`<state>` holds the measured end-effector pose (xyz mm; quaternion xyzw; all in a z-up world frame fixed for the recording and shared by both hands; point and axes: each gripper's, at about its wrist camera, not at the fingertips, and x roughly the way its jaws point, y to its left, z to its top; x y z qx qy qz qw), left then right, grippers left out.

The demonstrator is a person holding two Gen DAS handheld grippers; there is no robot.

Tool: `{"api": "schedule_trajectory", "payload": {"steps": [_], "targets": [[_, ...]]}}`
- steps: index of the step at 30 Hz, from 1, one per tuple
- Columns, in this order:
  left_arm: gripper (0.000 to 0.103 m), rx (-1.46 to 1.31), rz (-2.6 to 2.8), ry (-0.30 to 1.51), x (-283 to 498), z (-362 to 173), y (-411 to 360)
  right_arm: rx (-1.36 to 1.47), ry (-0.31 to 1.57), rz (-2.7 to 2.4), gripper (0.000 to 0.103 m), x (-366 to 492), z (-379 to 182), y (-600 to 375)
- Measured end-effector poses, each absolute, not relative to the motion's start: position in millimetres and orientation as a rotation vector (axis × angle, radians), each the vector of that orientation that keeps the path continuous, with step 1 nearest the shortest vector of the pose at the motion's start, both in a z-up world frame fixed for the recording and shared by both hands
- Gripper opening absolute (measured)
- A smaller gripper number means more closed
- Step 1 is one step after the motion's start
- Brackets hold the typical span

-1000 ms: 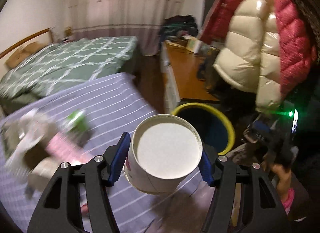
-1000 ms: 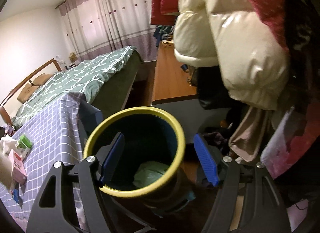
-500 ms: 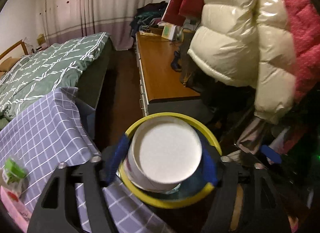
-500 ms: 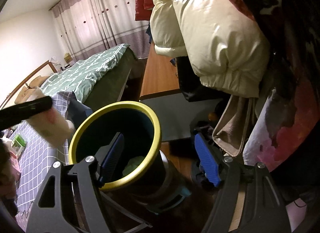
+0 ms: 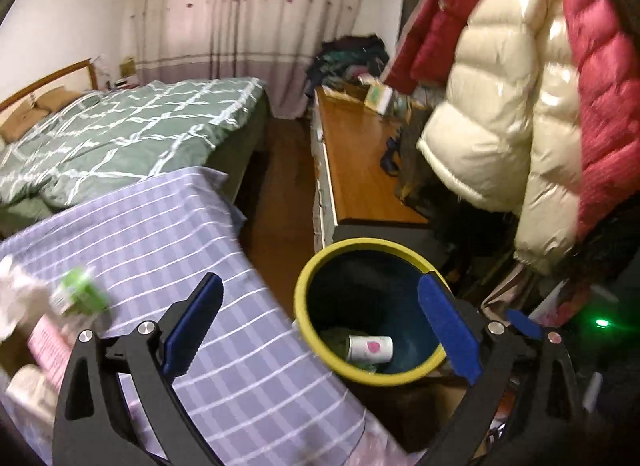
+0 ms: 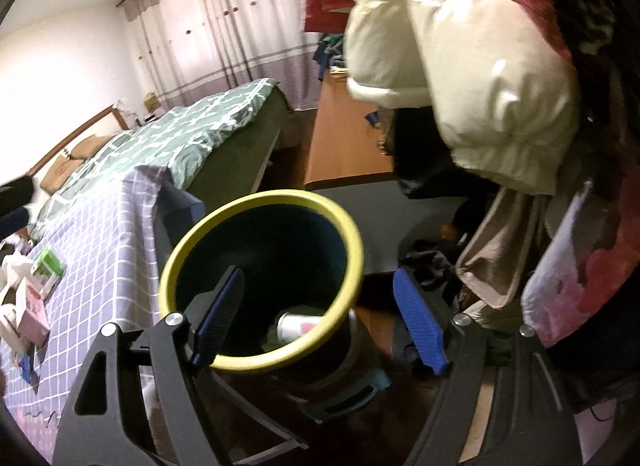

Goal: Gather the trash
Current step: 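Carry the paper cup over the yellow bin and open the left gripper, then grasp the white toothpaste tube with the right gripper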

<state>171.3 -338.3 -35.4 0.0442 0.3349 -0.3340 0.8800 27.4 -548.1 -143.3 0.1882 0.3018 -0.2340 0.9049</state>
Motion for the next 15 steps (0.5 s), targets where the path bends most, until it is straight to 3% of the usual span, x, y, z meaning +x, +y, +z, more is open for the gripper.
{"api": "schedule_trajectory", "payload": {"steps": [15], "targets": [[0.098, -0.003, -0.222, 0.526, 93, 8, -78, 0.246, 0.659, -0.19, 0.075, 73, -119, -420]]}}
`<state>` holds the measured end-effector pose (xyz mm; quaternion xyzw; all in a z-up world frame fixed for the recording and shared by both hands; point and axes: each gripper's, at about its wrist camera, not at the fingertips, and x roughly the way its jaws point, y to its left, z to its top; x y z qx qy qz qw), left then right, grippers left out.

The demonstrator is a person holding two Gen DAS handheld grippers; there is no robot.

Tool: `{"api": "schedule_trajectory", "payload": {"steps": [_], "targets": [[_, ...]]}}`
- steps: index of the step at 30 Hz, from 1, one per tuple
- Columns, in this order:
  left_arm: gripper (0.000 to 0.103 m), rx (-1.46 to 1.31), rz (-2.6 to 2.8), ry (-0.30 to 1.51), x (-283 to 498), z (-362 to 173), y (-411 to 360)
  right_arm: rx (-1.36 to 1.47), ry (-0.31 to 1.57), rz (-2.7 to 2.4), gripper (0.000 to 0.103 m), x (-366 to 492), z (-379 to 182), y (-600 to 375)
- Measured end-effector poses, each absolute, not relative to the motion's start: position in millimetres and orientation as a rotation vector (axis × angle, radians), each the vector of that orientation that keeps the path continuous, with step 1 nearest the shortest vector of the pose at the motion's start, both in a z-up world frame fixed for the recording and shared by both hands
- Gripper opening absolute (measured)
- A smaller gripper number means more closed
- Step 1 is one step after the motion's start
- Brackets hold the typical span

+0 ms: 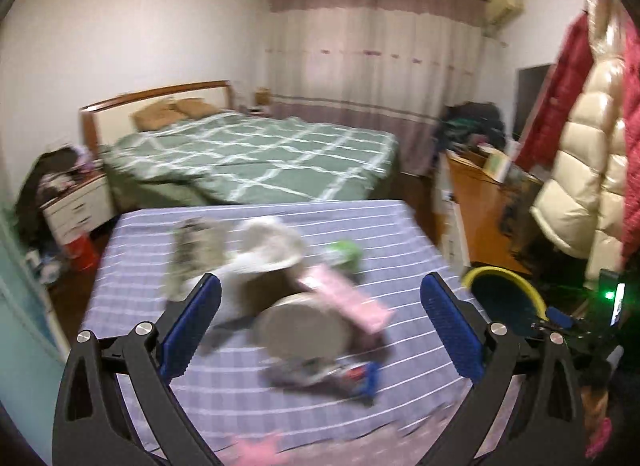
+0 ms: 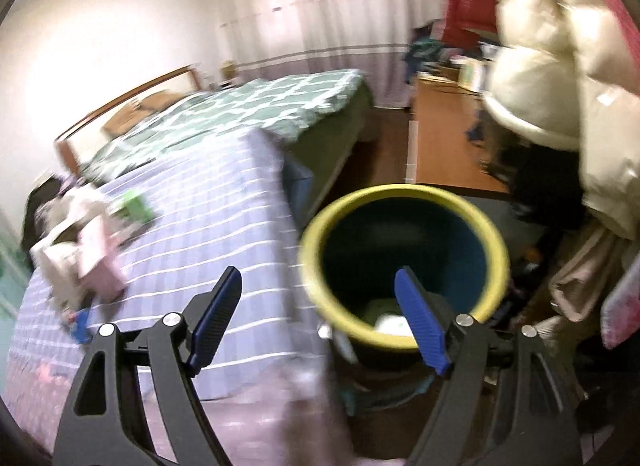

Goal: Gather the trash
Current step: 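Grasp the white toothpaste tube with the right gripper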

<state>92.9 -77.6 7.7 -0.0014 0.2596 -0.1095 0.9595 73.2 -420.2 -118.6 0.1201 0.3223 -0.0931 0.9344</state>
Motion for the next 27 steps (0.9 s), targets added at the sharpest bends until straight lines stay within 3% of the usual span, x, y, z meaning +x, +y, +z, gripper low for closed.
{"api": "schedule_trajectory", "payload": {"steps": [11, 27], "targets": [[0.098, -0.106, -0.086, 0.554, 66, -20, 26, 0.071, 0.736, 0.239, 0.075, 104, -115, -266], [0.098, -0.137, -0.085, 0.601, 79, -42, 25, -0.02, 0.904, 0.465, 0.075, 157, -149, -200]]}}
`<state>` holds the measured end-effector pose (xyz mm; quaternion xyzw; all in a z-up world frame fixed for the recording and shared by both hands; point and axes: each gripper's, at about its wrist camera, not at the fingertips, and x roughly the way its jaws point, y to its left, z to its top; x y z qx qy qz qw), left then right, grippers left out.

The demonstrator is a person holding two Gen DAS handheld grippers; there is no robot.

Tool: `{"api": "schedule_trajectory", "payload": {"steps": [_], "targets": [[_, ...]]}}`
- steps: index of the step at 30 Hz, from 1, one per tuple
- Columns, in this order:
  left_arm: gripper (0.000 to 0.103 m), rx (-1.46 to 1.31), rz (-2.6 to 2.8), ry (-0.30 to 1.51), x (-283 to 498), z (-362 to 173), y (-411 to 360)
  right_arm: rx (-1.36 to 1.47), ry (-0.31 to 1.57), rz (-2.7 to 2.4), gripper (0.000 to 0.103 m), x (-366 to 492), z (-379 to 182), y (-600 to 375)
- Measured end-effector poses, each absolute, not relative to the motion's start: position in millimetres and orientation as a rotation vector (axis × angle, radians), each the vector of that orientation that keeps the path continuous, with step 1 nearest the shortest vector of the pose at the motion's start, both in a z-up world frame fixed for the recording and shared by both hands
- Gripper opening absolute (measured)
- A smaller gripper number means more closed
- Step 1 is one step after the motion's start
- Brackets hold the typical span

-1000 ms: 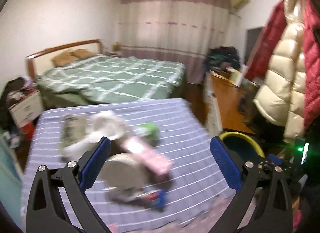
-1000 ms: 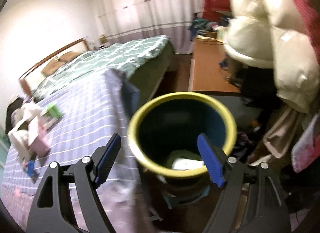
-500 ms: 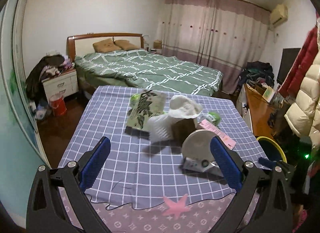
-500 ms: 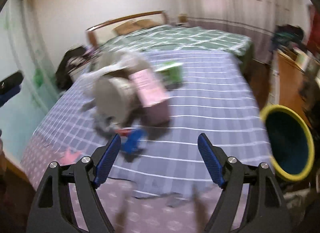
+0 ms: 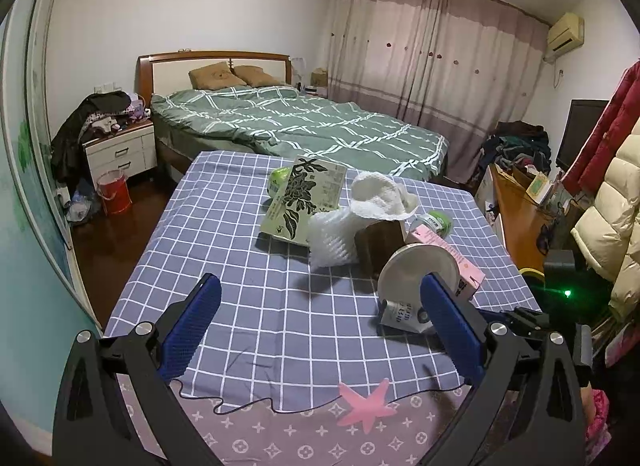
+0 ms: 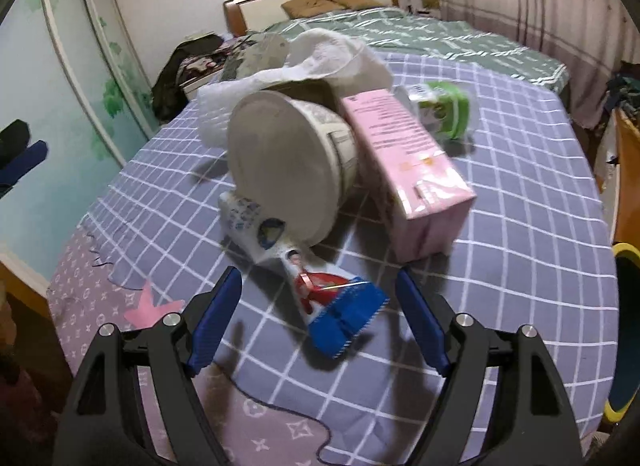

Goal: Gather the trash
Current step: 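Grasp the white toothpaste tube with the right gripper, then carry the toothpaste tube to the yellow bin and release it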

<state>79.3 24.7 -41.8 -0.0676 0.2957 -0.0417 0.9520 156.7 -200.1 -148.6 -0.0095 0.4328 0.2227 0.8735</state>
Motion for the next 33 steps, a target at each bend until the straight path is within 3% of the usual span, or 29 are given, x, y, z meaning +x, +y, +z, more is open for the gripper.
{"api": "schedule_trajectory", "payload": {"steps": [7, 13, 15, 17, 33], "targets": [[0.098, -0.137, -0.087, 0.612, 83, -46, 21, -0.048, 0.943, 0.618, 0.07, 140, -147, -175], [0.098, -0.138, -0.085, 0.611, 84, -46, 21, -0.088, 0.962, 0.615, 0.046, 137, -155, -160], [0.098, -0.14, -0.085, 0.61, 84, -47, 21, -0.084, 0.962, 0.597, 0.032, 139, -155, -161], [0.098, -0.143, -0.084, 0.609, 84, -48, 20, -0.059, 0.967, 0.592, 0.028, 141, -156, -165], [0.098, -0.118, -0.104, 0.636, 89, -58, 6, 0.128, 0.866, 0.548, 0.025, 97, -114, -257]]}}
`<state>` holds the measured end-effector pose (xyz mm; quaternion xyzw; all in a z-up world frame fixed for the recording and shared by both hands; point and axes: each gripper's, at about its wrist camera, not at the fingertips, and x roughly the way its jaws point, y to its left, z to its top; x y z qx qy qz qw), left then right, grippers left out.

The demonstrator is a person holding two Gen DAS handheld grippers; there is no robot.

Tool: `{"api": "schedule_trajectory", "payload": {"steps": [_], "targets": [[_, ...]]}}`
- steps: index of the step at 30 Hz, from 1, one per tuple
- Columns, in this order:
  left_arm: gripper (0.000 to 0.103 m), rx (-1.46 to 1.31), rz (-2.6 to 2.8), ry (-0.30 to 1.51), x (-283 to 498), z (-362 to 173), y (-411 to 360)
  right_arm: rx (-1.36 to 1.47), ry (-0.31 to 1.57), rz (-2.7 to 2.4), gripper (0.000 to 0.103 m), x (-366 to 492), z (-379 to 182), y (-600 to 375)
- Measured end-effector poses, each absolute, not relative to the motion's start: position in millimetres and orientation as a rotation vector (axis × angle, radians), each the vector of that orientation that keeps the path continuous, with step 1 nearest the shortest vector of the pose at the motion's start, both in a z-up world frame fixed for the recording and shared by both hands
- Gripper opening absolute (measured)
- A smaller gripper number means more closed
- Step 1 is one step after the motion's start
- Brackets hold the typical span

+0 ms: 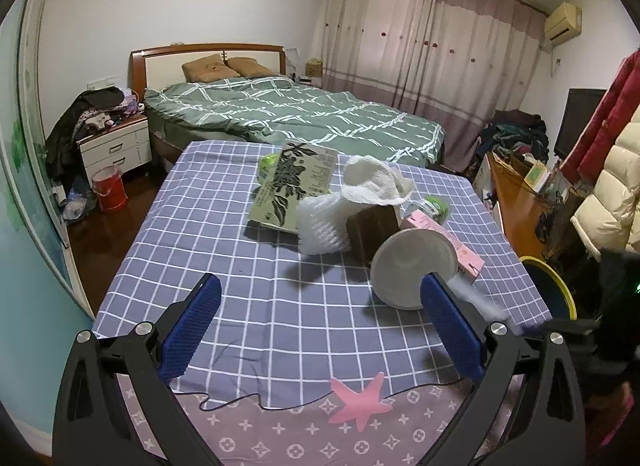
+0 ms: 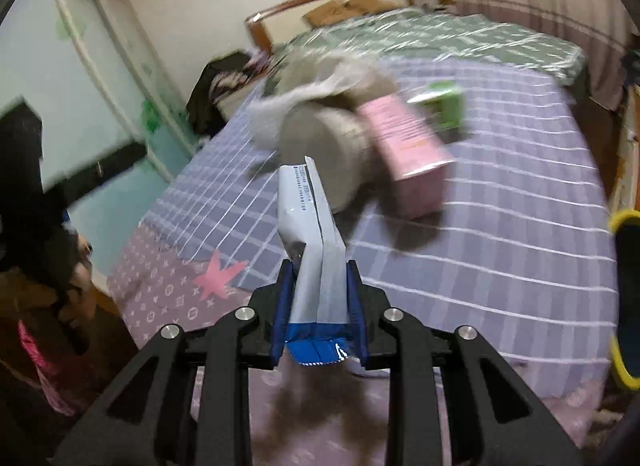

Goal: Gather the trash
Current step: 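Carry the toothpaste tube to the yellow bin and release it, then grasp the round white lid by its rim with the left gripper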

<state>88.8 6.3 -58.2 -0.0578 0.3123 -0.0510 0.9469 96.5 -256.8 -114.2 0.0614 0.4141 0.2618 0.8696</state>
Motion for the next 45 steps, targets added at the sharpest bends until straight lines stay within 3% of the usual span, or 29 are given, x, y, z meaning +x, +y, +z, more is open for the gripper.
{"api": "schedule_trajectory", "payload": {"steps": [8, 18, 21, 22, 23, 39, 41, 42, 45], "targets": [[0.098, -0.077, -0.152, 0.673, 101, -69, -23, 0.245, 0.761, 0.192, 0.025, 91, -99, -382], [0.098, -0.043, -0.257, 0.723, 121, -82, -68, 0.353, 0.79, -0.22, 0.026, 114, -143, -513], [0.098, -0.03, -0.282, 0.738, 125, -86, -81, 0.354, 0.814, -0.275, 0.038, 124, -157, -528], [0.098, -0.023, -0.287, 0.741, 126, -87, -85, 0.359, 0.811, -0.3, 0.054, 126, -159, -533], [0.098, -0.012, -0.288, 0.744, 128, -88, -90, 0.357, 0.8, -0.318, 0.062, 125, -160, -533], [0.098, 0.018, -0.349, 0.789, 168, -115, -124, 0.323, 0.779, -0.261, 0.064, 132, -162, -514], [0.092, 0.036, -0.359, 0.78, 172, -115, -133, 0.322, 0.78, -0.254, 0.064, 133, -163, -511], [0.082, 0.042, -0.365, 0.787, 176, -116, -137, 0.321, 0.78, -0.249, 0.064, 133, -163, -510], [0.073, 0.029, -0.376, 0.823, 186, -123, -143, 0.32, 0.776, -0.24, 0.064, 132, -163, -509]]}}
